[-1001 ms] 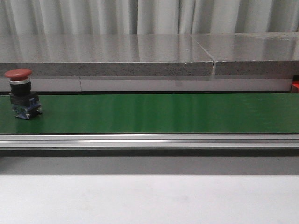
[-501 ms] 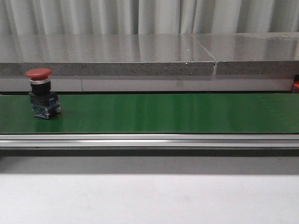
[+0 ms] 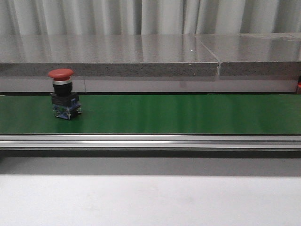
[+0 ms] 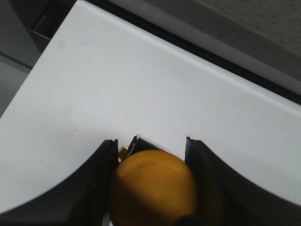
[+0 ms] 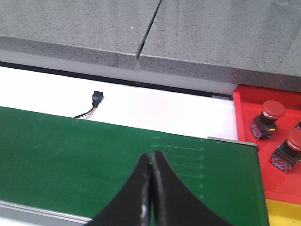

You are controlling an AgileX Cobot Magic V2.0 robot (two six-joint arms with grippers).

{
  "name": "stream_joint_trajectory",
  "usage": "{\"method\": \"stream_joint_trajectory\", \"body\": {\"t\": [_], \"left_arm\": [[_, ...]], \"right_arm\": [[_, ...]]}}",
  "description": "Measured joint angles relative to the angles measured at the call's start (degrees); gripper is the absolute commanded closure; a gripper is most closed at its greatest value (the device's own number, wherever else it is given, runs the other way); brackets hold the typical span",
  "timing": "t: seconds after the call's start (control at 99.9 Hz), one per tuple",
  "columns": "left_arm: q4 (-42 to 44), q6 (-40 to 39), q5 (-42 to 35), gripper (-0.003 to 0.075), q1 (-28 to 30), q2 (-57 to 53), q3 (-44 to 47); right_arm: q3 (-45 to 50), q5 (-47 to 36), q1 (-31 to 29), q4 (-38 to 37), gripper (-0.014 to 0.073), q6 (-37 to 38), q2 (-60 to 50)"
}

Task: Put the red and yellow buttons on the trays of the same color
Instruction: 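Grasp the yellow button with the left gripper and set it on the belt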

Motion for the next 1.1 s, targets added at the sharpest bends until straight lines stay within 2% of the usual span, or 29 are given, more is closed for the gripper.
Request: {"method": "stream_joint_trajectory", "body": {"t": [0.33,0.571,1.101], "left_arm": [[0.0,0.0,-2.7,0.0739,-7.1,-14.5,15.9],[0.5,0.0,-5.6,0.0739,-10.0,-17.4,24.6],[2.4,0.0,-7.5,0.0738,-10.8,-17.4,29.9]], "right_arm": [[0.0,0.0,0.0,0.0,0.066,0.0,0.0],[0.0,0.0,0.0,0.0,0.066,0.0,0.0],[0.0,0.0,0.0,0.0,0.066,0.0,0.0]]}}
